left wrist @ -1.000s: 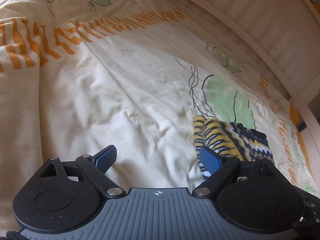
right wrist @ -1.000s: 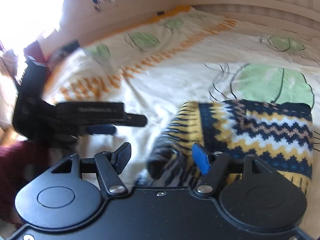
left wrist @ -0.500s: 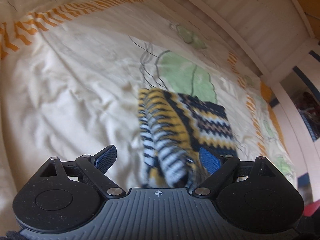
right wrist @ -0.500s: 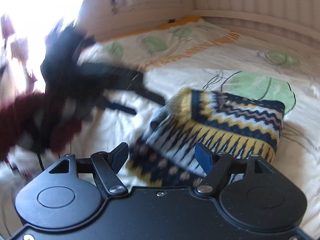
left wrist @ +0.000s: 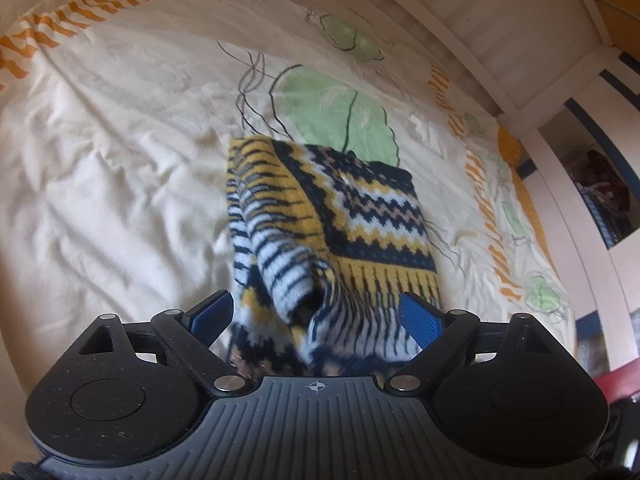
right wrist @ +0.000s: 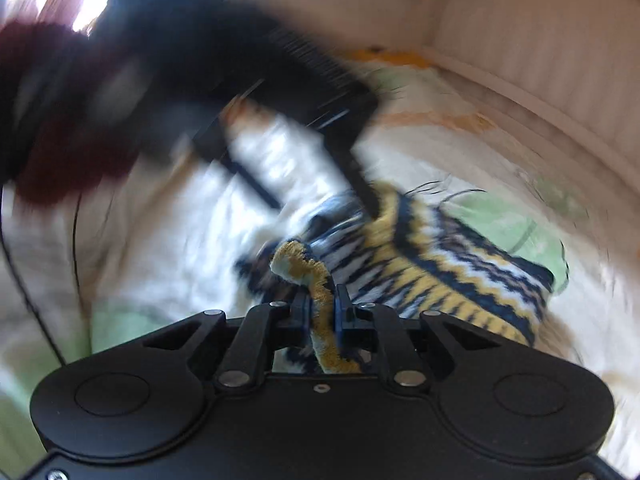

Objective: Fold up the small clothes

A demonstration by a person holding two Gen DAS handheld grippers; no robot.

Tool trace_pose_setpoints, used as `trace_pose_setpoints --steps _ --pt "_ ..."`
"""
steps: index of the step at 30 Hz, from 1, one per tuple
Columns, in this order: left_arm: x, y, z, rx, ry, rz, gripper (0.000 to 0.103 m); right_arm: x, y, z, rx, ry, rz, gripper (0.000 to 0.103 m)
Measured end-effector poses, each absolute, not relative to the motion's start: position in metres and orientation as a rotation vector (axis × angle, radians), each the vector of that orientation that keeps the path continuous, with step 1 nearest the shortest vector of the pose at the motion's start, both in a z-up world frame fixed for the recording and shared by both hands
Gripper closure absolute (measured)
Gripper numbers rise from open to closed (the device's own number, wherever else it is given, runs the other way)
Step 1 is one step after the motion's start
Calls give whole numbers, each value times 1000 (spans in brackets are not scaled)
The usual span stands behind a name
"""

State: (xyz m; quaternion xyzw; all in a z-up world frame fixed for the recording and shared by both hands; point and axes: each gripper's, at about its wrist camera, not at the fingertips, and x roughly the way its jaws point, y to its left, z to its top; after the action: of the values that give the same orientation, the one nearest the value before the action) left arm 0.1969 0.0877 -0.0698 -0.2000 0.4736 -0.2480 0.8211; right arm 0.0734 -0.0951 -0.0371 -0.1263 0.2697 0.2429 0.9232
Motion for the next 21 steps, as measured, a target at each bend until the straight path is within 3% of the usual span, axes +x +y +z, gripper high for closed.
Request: trace_pose_setpoints --steps 4,14,15,18,19,21 --pt "200 76 -75 -499 1046 -595 13 83 -124 -28 -71 575 473 85" --pt "247 51 -109 -644 1116 -586 15 82 -116 -41 -39 596 507 85" --pt "250 51 -110 -637 1105 -574 19 82 -116 -43 -37 599 508 85" --pt "255 49 -106 -553 1065 -558 57 83 -114 -47 -26 605 510 85" --pt "255 48 -103 -512 1038 -562 82 83 -113 -48 -21 604 508 85" --pt "254 42 -95 -423 1004 -586 84 82 -112 -46 -10 591 498 85"
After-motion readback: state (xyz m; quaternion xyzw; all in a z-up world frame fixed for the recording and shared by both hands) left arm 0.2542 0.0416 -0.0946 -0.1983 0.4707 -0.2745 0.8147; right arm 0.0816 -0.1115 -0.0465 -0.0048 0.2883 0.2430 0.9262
